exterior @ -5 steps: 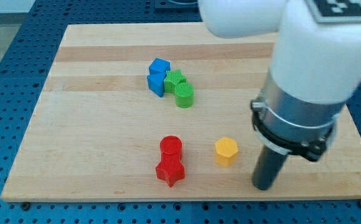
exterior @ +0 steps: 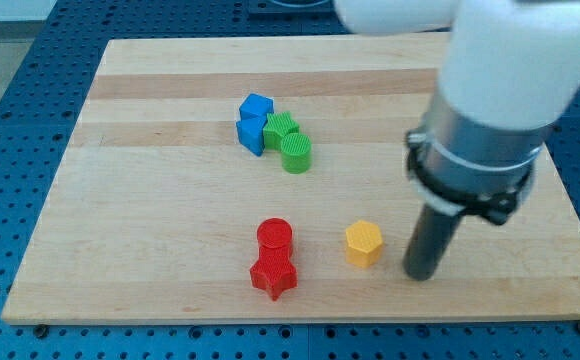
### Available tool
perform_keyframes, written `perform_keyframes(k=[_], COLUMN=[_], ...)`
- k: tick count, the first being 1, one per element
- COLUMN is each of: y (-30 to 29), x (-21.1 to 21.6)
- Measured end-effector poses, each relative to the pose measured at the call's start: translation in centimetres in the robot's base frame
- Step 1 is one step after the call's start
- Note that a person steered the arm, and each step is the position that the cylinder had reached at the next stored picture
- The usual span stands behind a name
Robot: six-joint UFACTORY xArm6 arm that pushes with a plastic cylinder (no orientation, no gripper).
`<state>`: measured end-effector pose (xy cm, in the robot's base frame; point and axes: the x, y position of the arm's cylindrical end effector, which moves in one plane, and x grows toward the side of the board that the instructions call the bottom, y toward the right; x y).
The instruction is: Move the yellow hexagon into the red star
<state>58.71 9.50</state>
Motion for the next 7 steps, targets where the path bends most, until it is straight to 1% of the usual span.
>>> perform_keyframes(k=[1,3,5,7], y=[-3.3,3.8,-1.1,-3.4], x=[1.1,0.5,-4.8,-4.2])
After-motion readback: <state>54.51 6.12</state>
